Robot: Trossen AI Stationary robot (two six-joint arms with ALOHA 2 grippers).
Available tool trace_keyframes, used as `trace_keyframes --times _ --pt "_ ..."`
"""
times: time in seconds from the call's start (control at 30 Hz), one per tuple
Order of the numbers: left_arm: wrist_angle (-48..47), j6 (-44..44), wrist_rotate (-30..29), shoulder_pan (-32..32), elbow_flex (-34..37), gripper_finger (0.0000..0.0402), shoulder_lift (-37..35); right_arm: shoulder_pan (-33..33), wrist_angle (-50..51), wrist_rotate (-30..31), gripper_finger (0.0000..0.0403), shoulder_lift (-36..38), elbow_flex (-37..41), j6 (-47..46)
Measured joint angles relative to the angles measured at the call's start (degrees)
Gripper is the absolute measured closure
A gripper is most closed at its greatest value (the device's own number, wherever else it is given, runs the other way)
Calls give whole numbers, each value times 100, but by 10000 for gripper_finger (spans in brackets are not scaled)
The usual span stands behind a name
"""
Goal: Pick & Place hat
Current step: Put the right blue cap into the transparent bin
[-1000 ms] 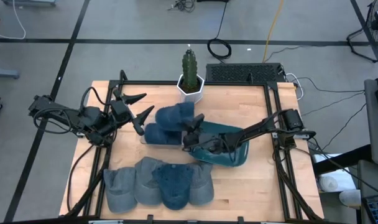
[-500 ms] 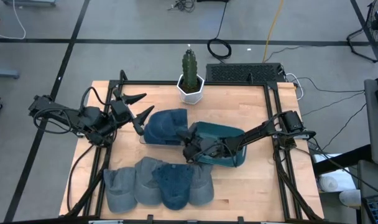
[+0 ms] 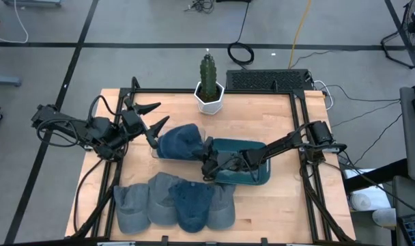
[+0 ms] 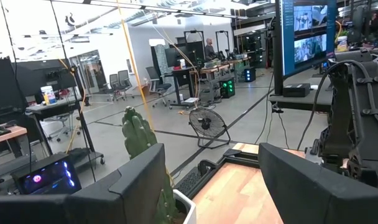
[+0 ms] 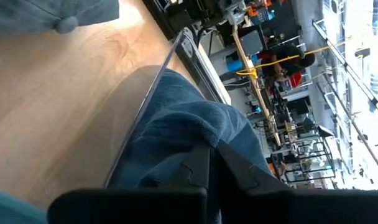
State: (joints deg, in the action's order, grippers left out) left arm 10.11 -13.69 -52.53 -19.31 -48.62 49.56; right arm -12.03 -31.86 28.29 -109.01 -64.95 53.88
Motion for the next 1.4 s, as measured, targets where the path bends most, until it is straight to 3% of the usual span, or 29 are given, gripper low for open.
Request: trace_keyframes --times 0.13,0.3,0.77,1.0,1.2,1.4 --pt "0 0 0 0 0 133 -2 -2 2 -2 403 0 2 228" --pt "0 0 0 0 0 133 -1 -2 8 8 392 0 2 -288" --pt "0 0 0 -1 0 133 -2 -46 95 -196 254 335 -55 -1125" --pt "0 0 0 -1 0 133 0 94 971 -673 239 1320 -47 -2153" --pt "0 0 0 -2 0 133 0 446 2559 -1650 244 2322 10 -3704" --pt "2 0 0 -2 0 133 -2 622 2859 -1965 239 3478 757 -4572"
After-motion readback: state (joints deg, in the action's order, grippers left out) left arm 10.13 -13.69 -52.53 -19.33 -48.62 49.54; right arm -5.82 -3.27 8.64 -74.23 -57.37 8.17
